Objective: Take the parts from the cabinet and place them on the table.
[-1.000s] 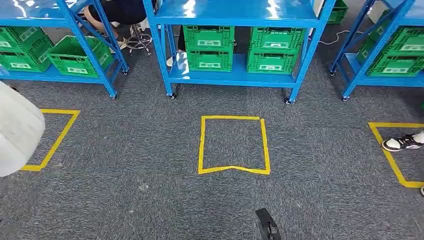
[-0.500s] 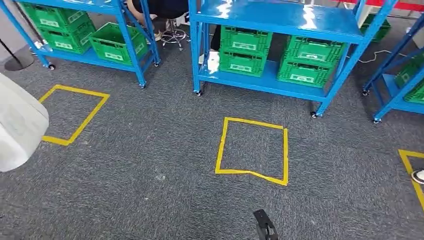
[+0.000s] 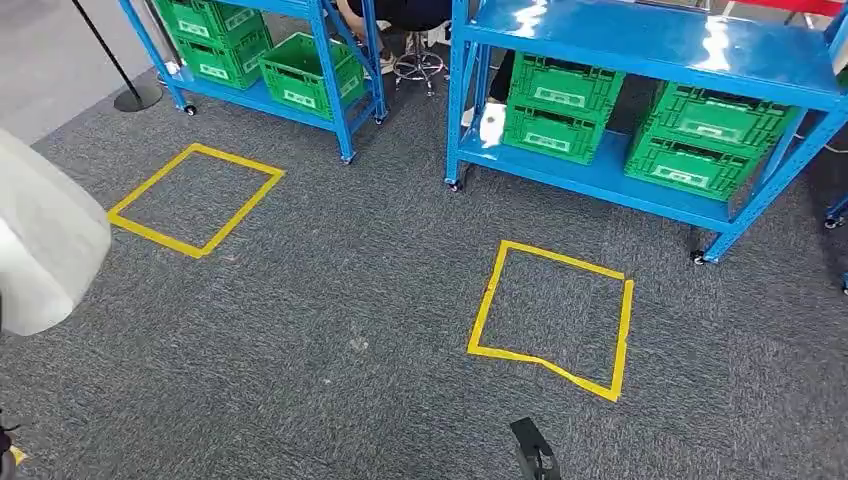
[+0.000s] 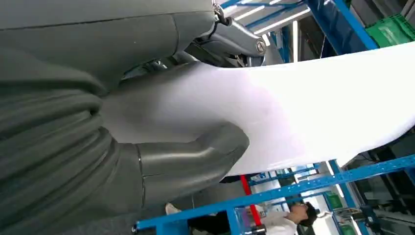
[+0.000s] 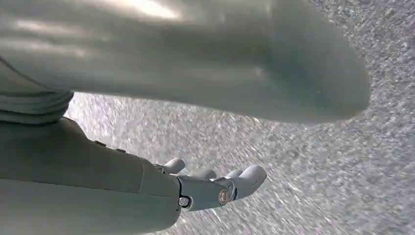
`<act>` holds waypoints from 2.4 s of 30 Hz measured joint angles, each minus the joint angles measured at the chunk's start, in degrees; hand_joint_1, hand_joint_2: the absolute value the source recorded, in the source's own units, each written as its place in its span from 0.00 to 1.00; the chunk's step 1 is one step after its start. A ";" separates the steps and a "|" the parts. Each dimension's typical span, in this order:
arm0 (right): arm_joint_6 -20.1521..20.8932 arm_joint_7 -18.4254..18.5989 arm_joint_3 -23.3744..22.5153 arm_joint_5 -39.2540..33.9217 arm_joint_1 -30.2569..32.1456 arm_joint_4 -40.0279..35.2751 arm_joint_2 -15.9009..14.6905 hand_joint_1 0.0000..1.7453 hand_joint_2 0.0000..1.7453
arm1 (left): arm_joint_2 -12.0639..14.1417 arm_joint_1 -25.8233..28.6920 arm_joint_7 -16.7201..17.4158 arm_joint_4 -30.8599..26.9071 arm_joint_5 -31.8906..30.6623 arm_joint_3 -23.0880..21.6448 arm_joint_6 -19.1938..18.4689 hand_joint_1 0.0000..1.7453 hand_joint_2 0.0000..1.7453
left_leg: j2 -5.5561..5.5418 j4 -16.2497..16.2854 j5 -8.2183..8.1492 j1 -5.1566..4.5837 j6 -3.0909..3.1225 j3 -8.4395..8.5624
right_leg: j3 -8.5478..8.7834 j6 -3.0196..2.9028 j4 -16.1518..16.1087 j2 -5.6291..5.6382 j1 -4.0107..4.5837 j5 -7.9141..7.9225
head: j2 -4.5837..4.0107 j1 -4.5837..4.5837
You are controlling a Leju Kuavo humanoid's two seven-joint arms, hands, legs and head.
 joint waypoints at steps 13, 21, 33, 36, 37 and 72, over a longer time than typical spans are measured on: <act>-0.39 0.37 -0.11 -0.94 -0.05 0.00 0.09 0.00 0.00 | -0.35 -0.23 -0.07 0.87 -0.50 -0.07 -1.47 1.00 1.00 | 4.30 -5.09 3.01 -0.33 2.11 2.90 | 1.42 2.03 -0.22 -8.03 0.85 -1.39 | 0.00 0.13; -1.07 1.75 -1.07 -1.38 0.48 0.00 0.35 0.00 0.00 | -3.82 -3.35 -0.88 5.00 -1.60 -1.27 -2.14 1.00 1.00 | -0.98 -4.86 3.32 0.15 2.88 2.74 | -5.60 2.74 12.24 -0.67 0.26 -4.58 | 0.00 0.59; -1.29 1.57 -1.53 -1.29 0.42 0.00 0.87 0.00 0.00 | -4.04 -4.72 -1.03 7.23 -1.62 -1.81 -1.88 1.00 1.00 | 1.85 10.70 -4.31 0.17 -0.32 -5.26 | -0.37 -0.47 0.68 -2.00 0.45 -0.25 | 0.00 0.28; -1.20 1.53 -1.57 -1.46 0.41 0.00 0.98 0.00 0.00 | -4.04 -4.54 -0.94 7.72 -1.68 -1.86 -1.99 1.00 1.00 | 2.10 9.82 -2.11 0.19 -0.11 -4.51 | -0.31 -0.52 0.70 -3.94 0.62 -0.38 | 0.00 0.29; -1.18 1.46 -1.62 -1.55 0.36 0.00 1.01 0.00 0.00 | -4.06 -4.61 -0.94 7.71 -1.71 -1.86 -2.16 1.00 1.00 | 2.58 4.93 0.24 0.16 0.12 -1.80 | -0.16 -0.46 0.70 -4.60 0.66 -0.48 | 0.00 0.31; 0.04 0.55 -1.90 -0.07 0.79 0.00 0.90 0.00 0.00 | -3.91 -3.73 -1.05 7.39 -2.21 -2.25 -0.52 1.00 1.00 | 5.51 -4.26 2.95 -0.50 1.51 2.64 | 0.88 0.94 0.06 -6.98 1.16 -0.87 | 0.00 0.28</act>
